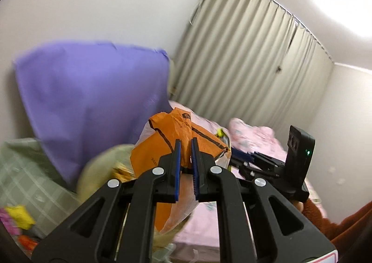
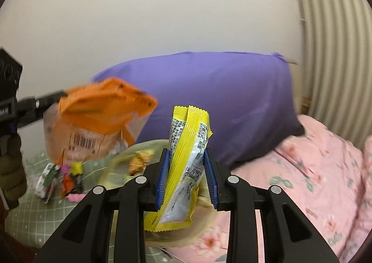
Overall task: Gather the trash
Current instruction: 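Carry the orange bag and yellow snack bar into the yellow bag and release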
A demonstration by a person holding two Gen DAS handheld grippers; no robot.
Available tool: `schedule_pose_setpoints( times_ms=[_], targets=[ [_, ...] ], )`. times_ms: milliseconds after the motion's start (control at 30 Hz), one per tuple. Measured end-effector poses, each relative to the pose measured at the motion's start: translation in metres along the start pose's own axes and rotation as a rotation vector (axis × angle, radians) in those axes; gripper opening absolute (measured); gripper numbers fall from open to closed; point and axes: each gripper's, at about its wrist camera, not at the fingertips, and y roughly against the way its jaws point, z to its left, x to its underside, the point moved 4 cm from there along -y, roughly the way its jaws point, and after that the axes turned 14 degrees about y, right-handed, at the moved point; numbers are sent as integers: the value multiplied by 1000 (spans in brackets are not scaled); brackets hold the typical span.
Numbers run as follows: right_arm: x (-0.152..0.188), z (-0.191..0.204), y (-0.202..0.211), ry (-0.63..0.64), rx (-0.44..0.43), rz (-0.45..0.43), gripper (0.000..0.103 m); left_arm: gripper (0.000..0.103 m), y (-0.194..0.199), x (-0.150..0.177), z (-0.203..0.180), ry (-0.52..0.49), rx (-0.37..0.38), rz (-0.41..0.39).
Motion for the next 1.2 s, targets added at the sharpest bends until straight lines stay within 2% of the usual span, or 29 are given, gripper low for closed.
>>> schedule_pose_setpoints(
  times_ms=[67, 133, 233, 300, 367, 600, 767, 867, 1033, 1200],
  targets=[
    [2, -15, 7, -23, 21, -5, 29, 8, -25, 7, 15, 26, -31, 62],
    [2, -19, 8, -27, 21, -10, 29, 8, -52, 16, 37, 41, -115, 125],
    [-1, -13, 2, -5, -11, -12, 29, 8, -81, 37, 72, 23, -288, 195],
    [-2, -2, -11, 20, -51, -7, 29, 8, -93, 50, 94, 43, -352, 236],
    [-3, 12, -29, 53, -96, 11, 29, 8, -94, 57, 110, 61, -384, 254],
    [8, 60, -120, 167, -254, 141, 29, 8, -95, 70, 129, 35, -420, 285],
    [29, 84, -161, 246, -291, 268, 29, 8, -92, 69, 128, 8, -424, 277],
    [35, 90, -163, 264, -273, 295, 29, 8, -98, 72, 126, -16, -430, 279],
    [43, 72, -153, 227, -202, 308, 29, 8, -109, 70, 110, -37, -416, 279],
    [47, 56, -146, 169, -193, 308, 29, 8, -118, 73, 107, -55, -425, 294]
  ],
)
